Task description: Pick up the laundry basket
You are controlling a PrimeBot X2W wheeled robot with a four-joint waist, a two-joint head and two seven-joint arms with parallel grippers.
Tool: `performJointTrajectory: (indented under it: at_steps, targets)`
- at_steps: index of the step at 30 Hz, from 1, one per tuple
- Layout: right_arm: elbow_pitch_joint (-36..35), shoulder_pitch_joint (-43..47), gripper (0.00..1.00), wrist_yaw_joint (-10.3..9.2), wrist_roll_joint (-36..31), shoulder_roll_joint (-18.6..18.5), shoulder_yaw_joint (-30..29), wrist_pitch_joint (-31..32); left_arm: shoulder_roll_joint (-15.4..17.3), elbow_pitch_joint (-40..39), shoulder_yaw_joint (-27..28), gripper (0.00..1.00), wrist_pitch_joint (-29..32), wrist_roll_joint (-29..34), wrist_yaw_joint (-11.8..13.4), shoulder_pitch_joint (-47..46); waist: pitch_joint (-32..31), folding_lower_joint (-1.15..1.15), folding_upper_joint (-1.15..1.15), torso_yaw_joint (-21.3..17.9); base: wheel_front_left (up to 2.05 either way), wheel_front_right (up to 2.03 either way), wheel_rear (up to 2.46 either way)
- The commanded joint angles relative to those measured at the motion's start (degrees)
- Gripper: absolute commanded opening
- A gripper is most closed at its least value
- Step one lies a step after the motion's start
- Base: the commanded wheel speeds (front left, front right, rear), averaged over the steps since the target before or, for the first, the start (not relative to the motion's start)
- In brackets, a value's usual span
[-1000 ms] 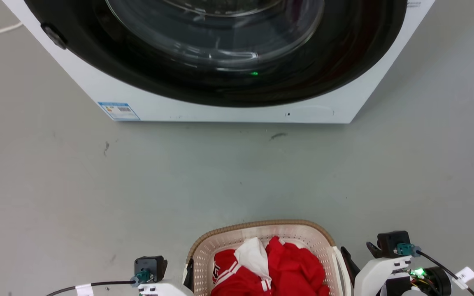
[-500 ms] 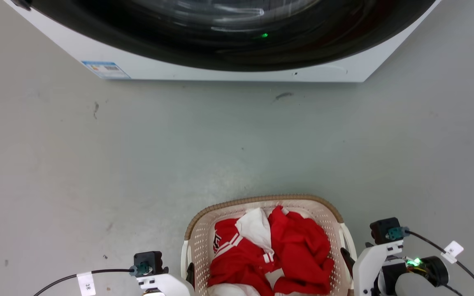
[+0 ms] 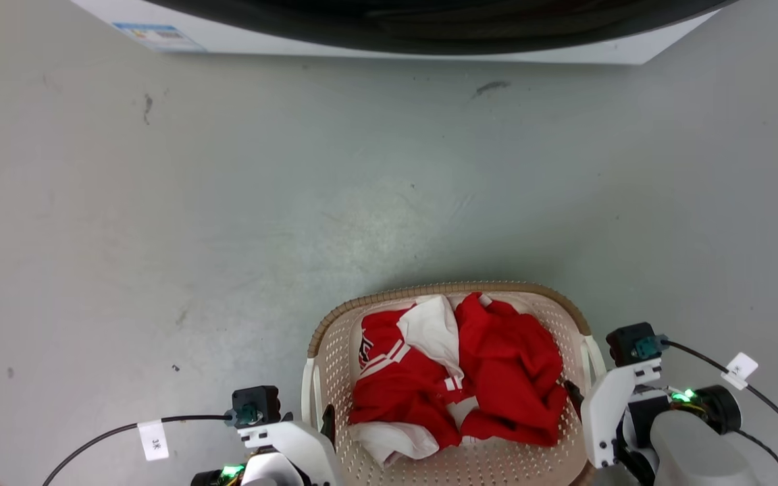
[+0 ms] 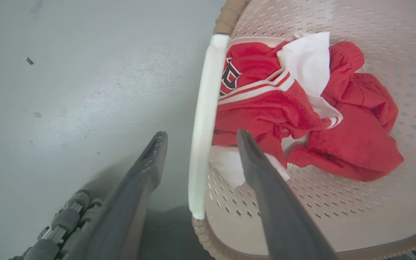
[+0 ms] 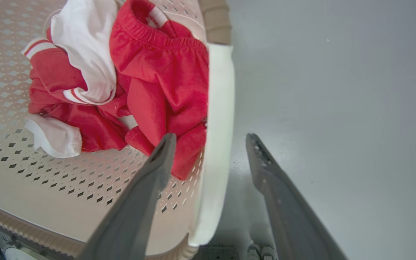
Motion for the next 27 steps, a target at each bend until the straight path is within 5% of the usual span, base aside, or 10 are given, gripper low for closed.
performJointTrajectory:
  at_steps: [1,9,10,11,12,14,27]
  targets:
    - [0.44,-1.5,1.0,-0.03,-0.01,0.2,0.38,-0.26,0.03,0.26,-0.77,1.0,-0.31,-0.85,0.38,-1.05,1.63,-0.01,0.0,0.33,0.0,0.0,0.0]
    - [2.64,-4.66,1.0,-0.03,0.6,0.52,0.86,-0.89,0.03,0.8,-5.05,1.0,-1.06,-5.57,1.32,-3.76,4.86,-0.01,0.0,0.48,0.0,0.0,0.0]
    - [2.86,-4.91,1.0,-0.02,0.77,0.54,0.7,-0.96,0.03,0.92,-5.47,0.91,-1.15,-6.07,1.38,-4.09,5.17,-0.01,0.0,0.48,0.0,0.0,0.0]
    - [3.06,-5.14,1.0,-0.03,1.01,0.6,0.52,-0.88,0.03,1.0,-5.97,0.43,-1.27,-6.41,1.42,-4.41,5.49,-0.01,0.0,0.47,0.0,0.0,0.0]
    - [3.25,-5.35,0.53,-0.03,1.25,0.67,0.29,-0.83,0.04,1.08,-6.38,0.0,-1.33,-7.12,1.14,-4.55,5.68,-0.01,0.0,0.45,0.0,0.0,0.0]
    - [3.53,-5.67,0.0,-0.02,1.52,0.8,0.27,-0.7,0.03,1.29,-7.18,0.0,-1.42,-8.02,1.2,-5.02,6.01,-0.01,0.0,0.43,0.0,0.0,0.0]
    - [4.5,-4.51,0.0,-0.02,3.36,1.53,1.11,0.54,0.02,1.49,-10.38,0.0,-1.92,-12.76,1.93,-5.55,3.48,-0.01,0.0,0.92,0.0,0.0,0.0]
